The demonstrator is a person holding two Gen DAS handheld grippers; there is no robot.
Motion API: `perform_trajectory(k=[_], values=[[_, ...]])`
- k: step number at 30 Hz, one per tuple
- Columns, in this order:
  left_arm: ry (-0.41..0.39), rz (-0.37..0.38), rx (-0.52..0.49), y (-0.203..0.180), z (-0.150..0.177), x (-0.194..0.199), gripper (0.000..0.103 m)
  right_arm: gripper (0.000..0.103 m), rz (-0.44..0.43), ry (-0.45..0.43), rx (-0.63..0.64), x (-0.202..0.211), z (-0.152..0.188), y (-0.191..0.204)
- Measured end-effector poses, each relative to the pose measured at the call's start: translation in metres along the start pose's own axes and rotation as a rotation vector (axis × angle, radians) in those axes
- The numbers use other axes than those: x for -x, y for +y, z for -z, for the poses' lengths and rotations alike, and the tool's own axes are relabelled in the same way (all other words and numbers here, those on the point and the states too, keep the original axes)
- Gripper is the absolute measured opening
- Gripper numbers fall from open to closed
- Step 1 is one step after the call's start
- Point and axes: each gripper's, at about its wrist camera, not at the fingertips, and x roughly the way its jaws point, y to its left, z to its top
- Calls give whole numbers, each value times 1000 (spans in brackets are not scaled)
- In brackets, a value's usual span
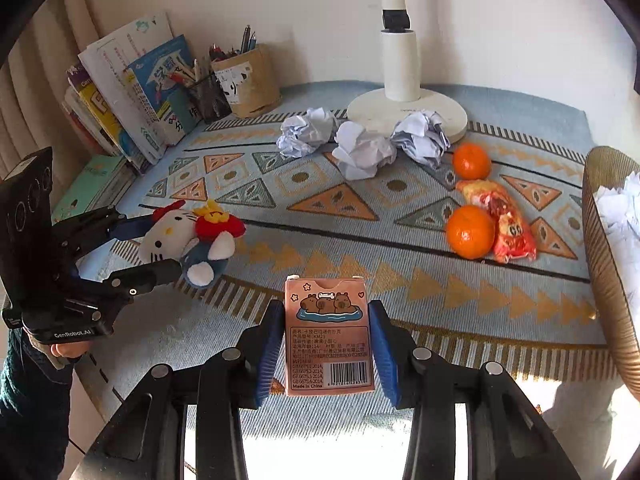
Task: Organize objects
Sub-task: 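Grasp the pink snack box with the right tool while the left tool grasps the Hello Kitty plush, then carry the box and plush into the amber bowl and open both tools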
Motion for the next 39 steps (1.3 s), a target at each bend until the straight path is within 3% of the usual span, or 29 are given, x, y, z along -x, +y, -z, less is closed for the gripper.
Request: perform_trajectory(k=[2, 6, 9, 12, 16, 21, 24, 28, 32, 39], values=[[46, 27, -6, -4, 11, -10, 56, 41, 2, 24, -10, -7, 11, 2], [48, -45, 44, -5, 18, -7, 78, 41, -10, 17, -1, -16, 23, 2], [35, -101, 82, 0, 26, 6, 85, 42, -6, -5, 21, -15, 28, 3], [32, -127, 159, 5, 39, 26, 85, 53, -50, -35, 4, -14, 32, -2], [-11, -28, 204, -16, 44, 43, 85, 59, -99, -61, -33, -10, 37, -6], [59, -10, 238, -34, 25, 4, 87, 59, -79, -63, -15, -6, 41, -1], [81, -113, 242, -27, 11, -18, 90, 62, -71, -69, -18, -5, 43, -3], [78, -102, 258, -19, 3, -26, 90, 62, -90, -74, -33, -4, 43, -7], [77, -121, 295, -17, 21, -18, 90, 65, -81, -73, -12, -4, 44, -2], [81, -151, 331, -15, 34, -13, 90, 65, 32, -73, 58, -9, 46, 14]])
